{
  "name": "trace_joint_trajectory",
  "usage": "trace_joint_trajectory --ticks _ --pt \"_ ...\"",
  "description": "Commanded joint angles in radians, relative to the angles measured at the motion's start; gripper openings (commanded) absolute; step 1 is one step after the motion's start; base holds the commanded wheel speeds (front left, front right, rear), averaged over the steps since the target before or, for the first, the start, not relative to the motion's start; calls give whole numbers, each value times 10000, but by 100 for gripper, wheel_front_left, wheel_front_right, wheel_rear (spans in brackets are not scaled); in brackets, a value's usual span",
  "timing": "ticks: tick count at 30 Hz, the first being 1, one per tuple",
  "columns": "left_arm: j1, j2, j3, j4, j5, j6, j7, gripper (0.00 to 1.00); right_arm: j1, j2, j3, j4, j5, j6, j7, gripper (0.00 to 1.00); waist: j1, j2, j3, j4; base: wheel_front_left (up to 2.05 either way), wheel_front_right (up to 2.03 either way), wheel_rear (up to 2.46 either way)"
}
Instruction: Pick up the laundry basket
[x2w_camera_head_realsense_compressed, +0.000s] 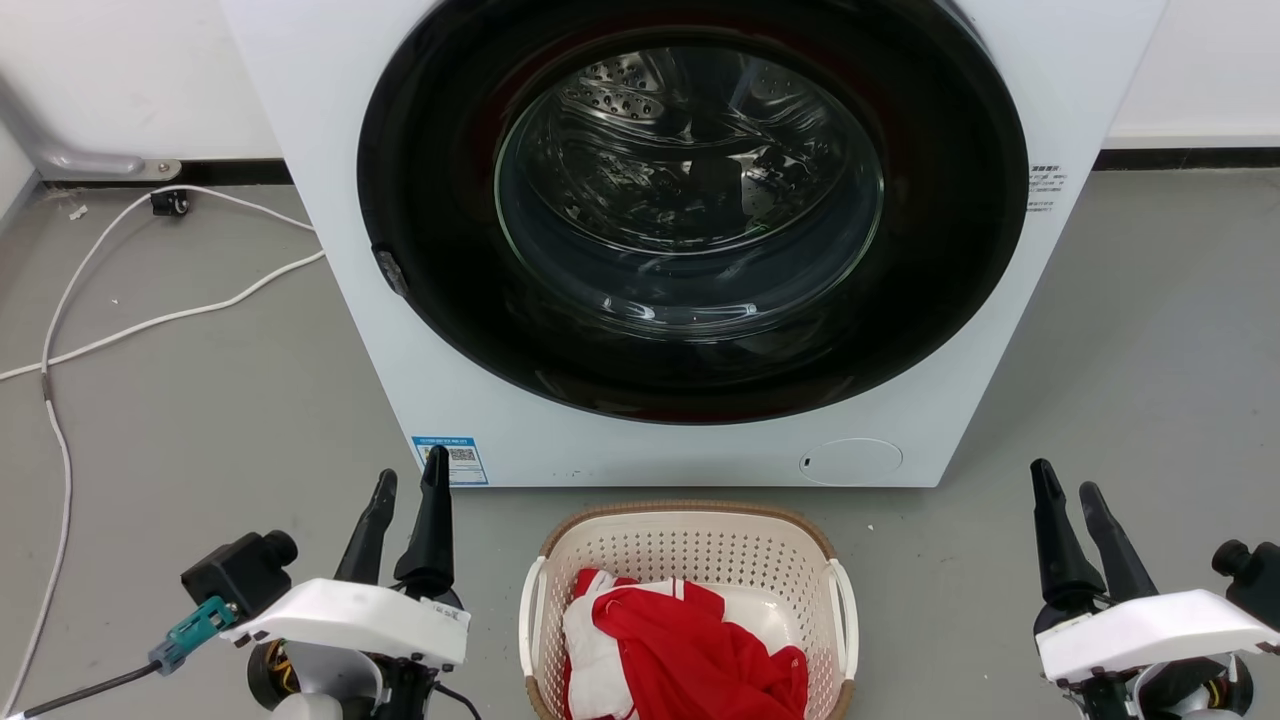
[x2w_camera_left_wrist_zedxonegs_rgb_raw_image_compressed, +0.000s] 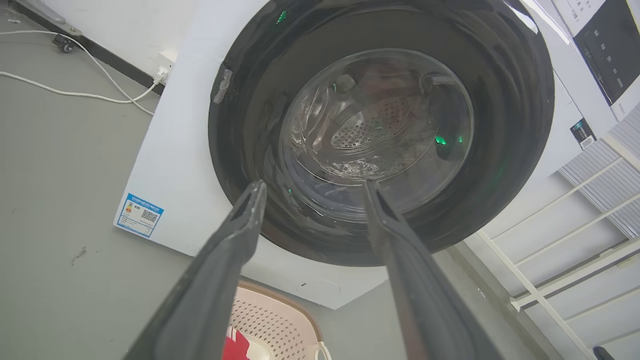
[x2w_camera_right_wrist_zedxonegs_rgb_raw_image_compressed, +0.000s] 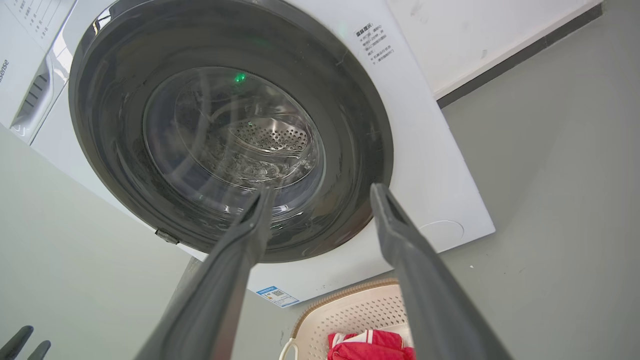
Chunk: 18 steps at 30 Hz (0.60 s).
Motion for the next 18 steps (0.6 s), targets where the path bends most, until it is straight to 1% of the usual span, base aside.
trace_joint_trajectory --ticks 1,18 --pt "-244 62 -40 -144 305 42 -109 100 -18 -1 9 -189 -331 2 -48 100 0 0 2 2 0 0 0" --pt "-222 117 -257 -121 2383 350 -584 100 163 14 111 -446 -2564 1 -195 100 0 0 0 12 0 0 0"
